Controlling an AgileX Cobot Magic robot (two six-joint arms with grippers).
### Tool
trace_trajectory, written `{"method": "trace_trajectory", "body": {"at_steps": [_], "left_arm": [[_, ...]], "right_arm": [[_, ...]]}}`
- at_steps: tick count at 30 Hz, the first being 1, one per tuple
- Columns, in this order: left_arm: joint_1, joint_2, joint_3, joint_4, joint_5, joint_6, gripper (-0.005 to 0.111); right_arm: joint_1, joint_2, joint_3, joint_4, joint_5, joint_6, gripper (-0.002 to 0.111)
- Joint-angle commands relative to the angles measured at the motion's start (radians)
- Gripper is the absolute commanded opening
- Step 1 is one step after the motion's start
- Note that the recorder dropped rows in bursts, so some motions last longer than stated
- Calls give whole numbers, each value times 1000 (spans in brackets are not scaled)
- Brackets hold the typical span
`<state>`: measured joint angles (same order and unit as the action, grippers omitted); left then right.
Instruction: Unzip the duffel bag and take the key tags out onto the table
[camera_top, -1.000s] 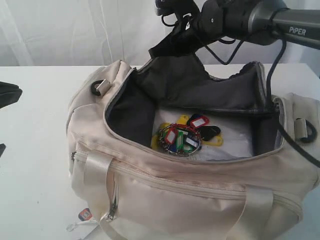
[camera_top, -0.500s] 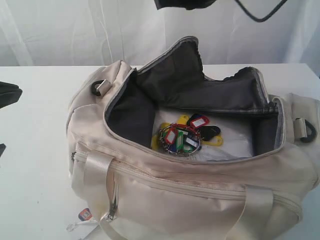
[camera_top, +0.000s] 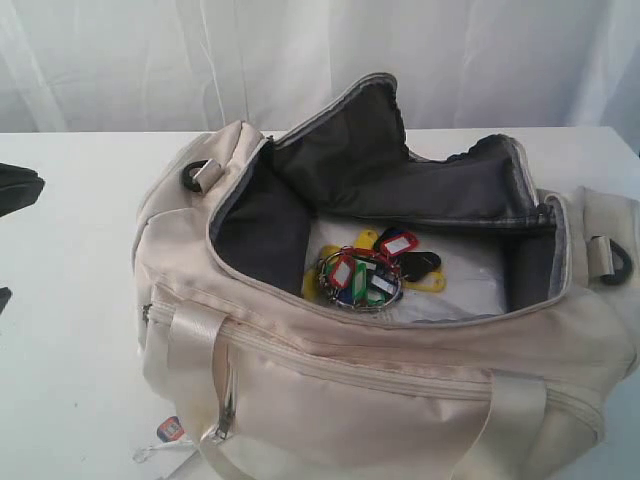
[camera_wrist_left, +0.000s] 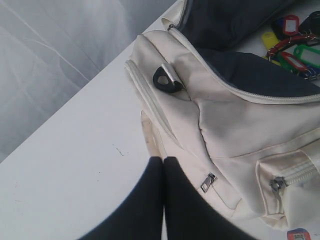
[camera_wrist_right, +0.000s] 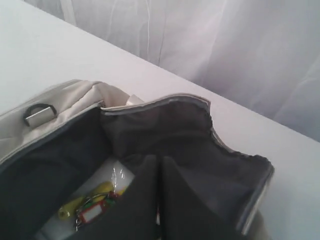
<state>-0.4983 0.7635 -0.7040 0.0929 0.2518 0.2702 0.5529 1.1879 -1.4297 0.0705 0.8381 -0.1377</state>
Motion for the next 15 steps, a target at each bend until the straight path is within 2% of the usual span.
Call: {"method": "trace_trajectory", "body": {"at_steps": [1,9,13,15], "left_arm": [[-6,-7,5,-18,-5,-10,0],[-6,-7,5,-66,3,-10,0],[-6,35,-16,-110,28,-13,0],[-6,81,-77,-167,137,-13,0]], "right_arm": [[-2,-222,217,-63,-57,74,0],[-2,-468,540,-544,-89,442,0],[-2,-500,595,-562,-93,512,0],[-2,-500,595,-559,-83,512,0]]}}
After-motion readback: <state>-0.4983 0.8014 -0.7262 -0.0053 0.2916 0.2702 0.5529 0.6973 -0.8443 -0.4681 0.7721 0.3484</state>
